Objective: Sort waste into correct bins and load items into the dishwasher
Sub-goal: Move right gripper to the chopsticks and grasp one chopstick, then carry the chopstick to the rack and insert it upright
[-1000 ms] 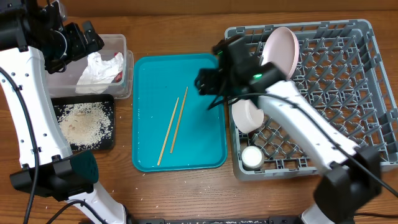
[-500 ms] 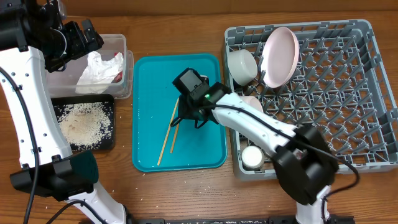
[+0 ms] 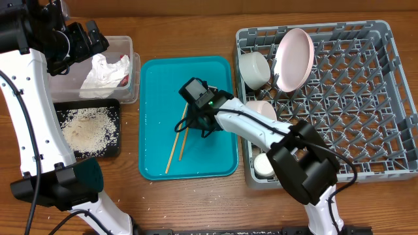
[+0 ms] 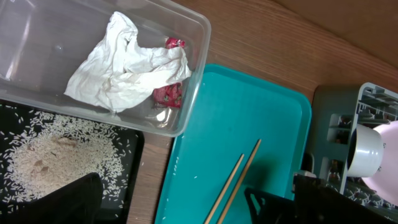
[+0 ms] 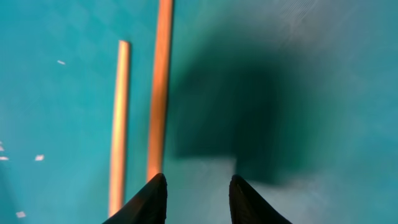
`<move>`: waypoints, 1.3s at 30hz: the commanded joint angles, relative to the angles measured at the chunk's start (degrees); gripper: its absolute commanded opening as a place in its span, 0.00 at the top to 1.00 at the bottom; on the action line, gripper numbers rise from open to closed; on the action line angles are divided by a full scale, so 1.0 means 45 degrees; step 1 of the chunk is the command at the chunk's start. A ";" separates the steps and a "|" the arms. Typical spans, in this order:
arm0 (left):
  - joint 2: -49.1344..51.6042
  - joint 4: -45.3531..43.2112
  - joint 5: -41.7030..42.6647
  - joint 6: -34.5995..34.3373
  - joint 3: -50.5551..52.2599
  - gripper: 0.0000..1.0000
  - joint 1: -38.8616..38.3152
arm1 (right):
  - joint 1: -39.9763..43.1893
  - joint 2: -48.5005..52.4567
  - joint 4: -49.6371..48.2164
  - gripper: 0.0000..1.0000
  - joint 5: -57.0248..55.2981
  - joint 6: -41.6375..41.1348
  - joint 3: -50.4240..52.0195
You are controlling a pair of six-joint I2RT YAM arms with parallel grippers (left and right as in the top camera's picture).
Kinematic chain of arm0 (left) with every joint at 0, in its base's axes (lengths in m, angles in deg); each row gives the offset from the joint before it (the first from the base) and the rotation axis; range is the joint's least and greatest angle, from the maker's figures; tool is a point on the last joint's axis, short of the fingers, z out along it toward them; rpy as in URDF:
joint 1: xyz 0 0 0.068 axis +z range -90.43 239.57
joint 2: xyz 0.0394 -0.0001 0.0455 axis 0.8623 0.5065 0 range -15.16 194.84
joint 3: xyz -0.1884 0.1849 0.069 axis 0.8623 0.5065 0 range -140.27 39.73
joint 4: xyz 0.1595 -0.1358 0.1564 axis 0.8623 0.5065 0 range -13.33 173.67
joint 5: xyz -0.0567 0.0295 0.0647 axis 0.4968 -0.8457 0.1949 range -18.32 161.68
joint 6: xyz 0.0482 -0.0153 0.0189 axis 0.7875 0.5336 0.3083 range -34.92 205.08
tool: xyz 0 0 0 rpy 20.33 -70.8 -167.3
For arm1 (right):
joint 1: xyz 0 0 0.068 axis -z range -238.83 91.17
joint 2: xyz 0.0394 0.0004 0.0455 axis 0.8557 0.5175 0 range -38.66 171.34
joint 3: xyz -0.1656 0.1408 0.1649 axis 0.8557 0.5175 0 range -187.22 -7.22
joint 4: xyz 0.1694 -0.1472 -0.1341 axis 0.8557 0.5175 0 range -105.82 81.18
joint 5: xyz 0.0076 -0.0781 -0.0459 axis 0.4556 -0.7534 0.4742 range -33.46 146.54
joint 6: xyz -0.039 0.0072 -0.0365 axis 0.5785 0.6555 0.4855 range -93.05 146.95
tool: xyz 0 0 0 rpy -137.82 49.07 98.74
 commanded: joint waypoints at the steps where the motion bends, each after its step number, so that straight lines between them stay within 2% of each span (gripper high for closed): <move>1: -0.0068 -0.0005 0.0053 0.0194 -0.0136 0.00 -0.0087 | -0.0427 0.0306 -0.0165 0.63 -0.0063 0.0413 -0.0495; 6: -0.0068 -0.0005 0.0053 0.0194 -0.0136 0.00 -0.0087 | -0.1025 0.0500 -0.0121 0.56 -0.0991 0.0811 -0.0821; 12: -0.0068 -0.0005 0.0053 0.0194 -0.0136 0.00 -0.0087 | -0.1069 0.0947 0.0223 0.56 -0.1020 0.0753 -0.1117; 13: -0.0068 -0.0005 0.0053 0.0194 -0.0136 0.00 -0.0087 | -0.1069 0.1078 0.0374 0.58 -0.0976 0.0748 -0.1239; 18: -0.0068 -0.0005 0.0053 0.0189 -0.0136 0.00 -0.0087 | -0.1073 0.1622 0.1530 0.83 -0.0947 0.0709 -0.2050; 22: -0.0063 0.0000 0.0053 0.0194 -0.0136 0.00 -0.0087 | -0.1098 0.2025 0.2414 0.96 -0.0942 0.0699 -0.2788; 28: -0.0068 0.0000 0.0053 0.0194 -0.0136 0.00 -0.0087 | -0.0967 0.2103 0.4085 0.96 -0.1297 0.0884 -0.3983; 39: -0.0063 0.0000 0.0053 0.0194 -0.0136 0.00 -0.0087 | 0.0369 0.1375 0.8354 0.96 -0.1622 0.3492 -0.8451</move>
